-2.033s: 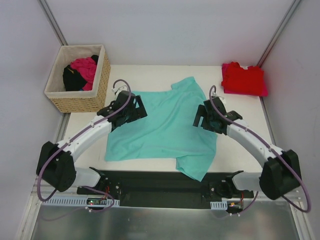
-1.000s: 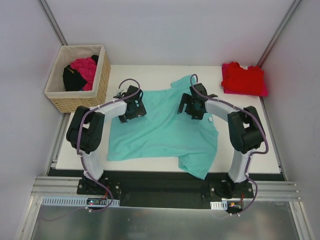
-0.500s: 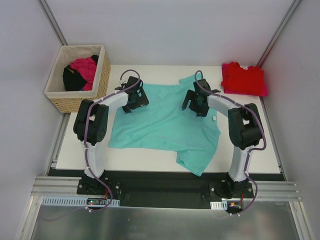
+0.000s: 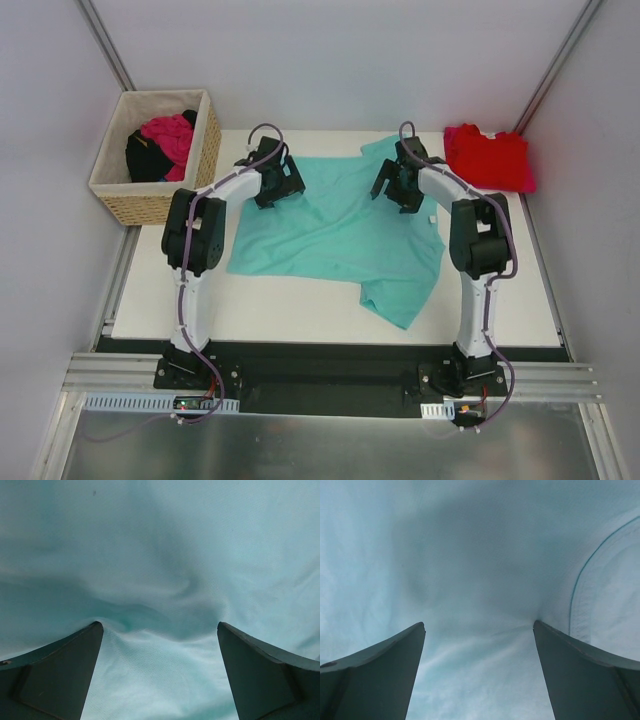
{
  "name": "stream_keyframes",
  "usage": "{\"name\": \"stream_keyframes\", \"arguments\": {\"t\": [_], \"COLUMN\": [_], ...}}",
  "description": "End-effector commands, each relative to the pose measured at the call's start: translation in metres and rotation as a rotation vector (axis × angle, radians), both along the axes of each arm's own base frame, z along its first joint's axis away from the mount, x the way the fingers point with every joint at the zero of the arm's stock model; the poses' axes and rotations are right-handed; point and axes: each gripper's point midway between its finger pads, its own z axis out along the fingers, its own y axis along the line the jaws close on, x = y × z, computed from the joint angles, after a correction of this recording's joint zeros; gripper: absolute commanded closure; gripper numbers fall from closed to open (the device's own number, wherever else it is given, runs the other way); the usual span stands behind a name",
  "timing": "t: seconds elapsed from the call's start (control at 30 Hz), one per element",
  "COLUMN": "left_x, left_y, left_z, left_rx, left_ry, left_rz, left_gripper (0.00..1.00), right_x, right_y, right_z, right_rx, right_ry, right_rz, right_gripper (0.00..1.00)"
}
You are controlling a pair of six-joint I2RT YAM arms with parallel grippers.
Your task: Fold and stack the t-shirts
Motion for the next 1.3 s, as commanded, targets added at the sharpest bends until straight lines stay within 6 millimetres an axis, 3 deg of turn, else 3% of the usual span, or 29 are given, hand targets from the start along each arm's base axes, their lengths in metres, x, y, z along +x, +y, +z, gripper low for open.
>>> {"name": "stream_keyframes", "arguments": {"t": [0.0,0.17,0.2,0.23,0.27,0.3,0.33,0.4,0.43,0.47,0.5,0.53,0.57,0.6,0.63,0.67,0.7,0.77,0.8,0.83,0.87,0.9,0.93,0.97,1.0,1.07,1.13,1.27], "left_x": [0.017,0.025,0.027,0.025,0.023,0.018,0.011,-0.007,-0.021,-0.030,-0.045,-0.061,-0.072,-0.091,-0.107,-0.117,-0.138,-0.158,-0.176,-0.185,-0.192,-0.207,-0.212,-0.215,-0.225,-0.229,-0.232,-0.240], "left_y": [0.006,0.006,0.005,0.001,0.000,-0.003,-0.010,-0.016,-0.024,-0.026,-0.026,-0.027,-0.023,-0.011,-0.004,0.004,0.014,0.027,0.039,0.045,0.050,0.061,0.065,0.072,0.078,0.086,0.092,0.103], "left_z": [0.000,0.019,0.030,0.055,0.070,0.081,0.117,0.140,0.167,0.176,0.166,0.183,0.181,0.152,0.159,0.149,0.119,0.111,0.084,0.084,0.077,0.056,0.054,0.047,0.033,0.025,0.017,0.004], "left_rx": [-0.015,-0.030,-0.035,-0.053,-0.050,-0.041,-0.038,-0.011,-0.019,-0.021,-0.020,-0.026,-0.024,0.010,-0.008,0.007,0.030,0.036,0.067,0.065,0.059,0.090,0.080,0.094,0.114,0.134,0.145,0.150], "left_ry": [-0.007,-0.040,-0.061,-0.099,-0.127,-0.149,-0.222,-0.267,-0.318,-0.333,-0.305,-0.333,-0.323,-0.261,-0.270,-0.254,-0.184,-0.173,-0.117,-0.126,-0.112,-0.073,-0.081,-0.076,-0.049,-0.039,-0.024,-0.001], "left_rz": [0.001,-0.022,-0.033,-0.052,-0.070,-0.093,-0.119,-0.176,-0.210,-0.229,-0.250,-0.258,-0.239,-0.219,-0.191,-0.170,-0.164,-0.116,-0.095,-0.073,-0.041,-0.015,0.023,0.048,0.064,0.098,0.126,0.196], "left_gripper": [0.01,0.01,0.01,0.01,0.01,0.01,0.01,0.01,0.01,0.01,0.01,0.01,0.01,0.01,0.01,0.01,0.01,0.01,0.01,0.01,0.01,0.01,0.01,0.01,0.01,0.01,0.01,0.01], "right_x": [0.018,0.026,0.026,0.024,0.016,0.012,0.007,-0.016,-0.028,-0.037,-0.056,-0.071,-0.083,-0.102,-0.119,-0.130,-0.144,-0.170,-0.179,-0.197,-0.208,-0.217,-0.233,-0.239,-0.245,-0.259,-0.270,-0.285], "right_y": [-0.002,0.006,0.006,0.006,0.005,0.006,0.005,-0.001,-0.004,-0.005,-0.009,-0.005,-0.002,-0.004,-0.004,-0.008,-0.014,-0.027,-0.033,-0.036,-0.037,-0.037,-0.036,-0.035,-0.037,-0.042,-0.044,-0.054], "right_z": [0.005,0.023,0.041,0.051,0.051,0.089,0.100,0.115,0.151,0.161,0.147,0.176,0.174,0.159,0.165,0.161,0.145,0.139,0.133,0.119,0.122,0.121,0.106,0.105,0.117,0.111,0.120,0.118], "right_rx": [-0.012,0.017,0.020,0.010,-0.001,0.008,-0.041,-0.088,-0.091,-0.082,-0.080,-0.024,-0.001,-0.007,-0.026,-0.066,-0.115,-0.211,-0.239,-0.255,-0.223,-0.193,-0.159,-0.138,-0.104,-0.086,-0.046,-0.041], "right_ry": [0.001,-0.032,-0.067,-0.089,-0.090,-0.171,-0.217,-0.252,-0.333,-0.355,-0.320,-0.394,-0.395,-0.367,-0.391,-0.388,-0.352,-0.330,-0.313,-0.275,-0.292,-0.295,-0.267,-0.282,-0.340,-0.349,-0.397,-0.400], "right_rz": [0.024,0.060,0.069,0.084,0.093,0.105,0.113,0.116,0.099,0.086,0.076,0.081,0.093,0.111,0.128,0.159,0.174,0.187,0.196,0.224,0.232,0.239,0.262,0.268,0.268,0.268,0.273,0.252], "right_gripper": [0.06,0.06,0.06,0.07,0.07,0.07,0.06,0.06,0.05,0.05,0.05,0.05,0.05,0.05,0.05,0.05,0.05,0.05,0.05,0.05,0.06,0.05,0.05,0.05,0.05,0.05,0.05,0.05]}}
